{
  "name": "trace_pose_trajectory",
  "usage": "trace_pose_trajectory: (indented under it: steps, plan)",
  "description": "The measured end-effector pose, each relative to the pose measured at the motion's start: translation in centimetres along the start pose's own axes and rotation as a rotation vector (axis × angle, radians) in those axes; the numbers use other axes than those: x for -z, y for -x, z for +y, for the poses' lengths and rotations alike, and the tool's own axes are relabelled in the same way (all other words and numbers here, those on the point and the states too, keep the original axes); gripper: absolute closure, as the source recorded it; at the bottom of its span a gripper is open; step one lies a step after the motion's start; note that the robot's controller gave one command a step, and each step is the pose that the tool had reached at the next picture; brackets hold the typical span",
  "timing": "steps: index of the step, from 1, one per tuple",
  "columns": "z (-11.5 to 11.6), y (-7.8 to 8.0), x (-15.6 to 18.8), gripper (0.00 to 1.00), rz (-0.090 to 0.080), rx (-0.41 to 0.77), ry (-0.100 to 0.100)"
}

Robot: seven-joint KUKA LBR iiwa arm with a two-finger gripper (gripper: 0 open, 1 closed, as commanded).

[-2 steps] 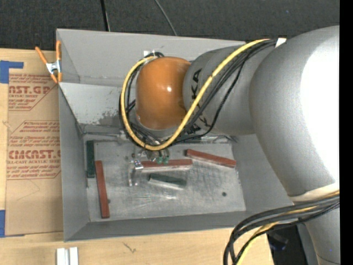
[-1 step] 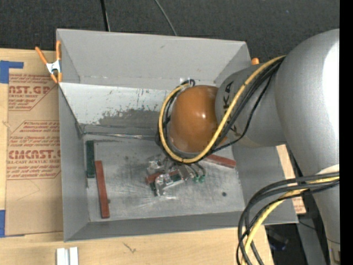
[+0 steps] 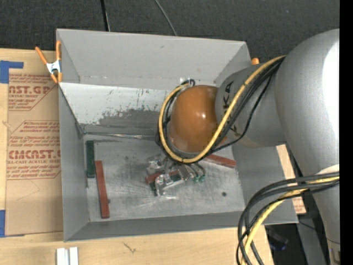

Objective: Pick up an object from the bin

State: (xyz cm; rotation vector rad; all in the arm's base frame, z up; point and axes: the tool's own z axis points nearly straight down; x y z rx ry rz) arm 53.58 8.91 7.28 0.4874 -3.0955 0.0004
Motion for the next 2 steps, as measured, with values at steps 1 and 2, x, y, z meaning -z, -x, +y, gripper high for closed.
trace_pose_trajectory:
  steps: [1, 2]
  plan:
    - [-4.0, 2.5, 0.1, 1.0, -0.007, 0.235, 0.011]
    - [3.4, -1.5, 17.3, 1.0, -0.013, -0.105, 0.001]
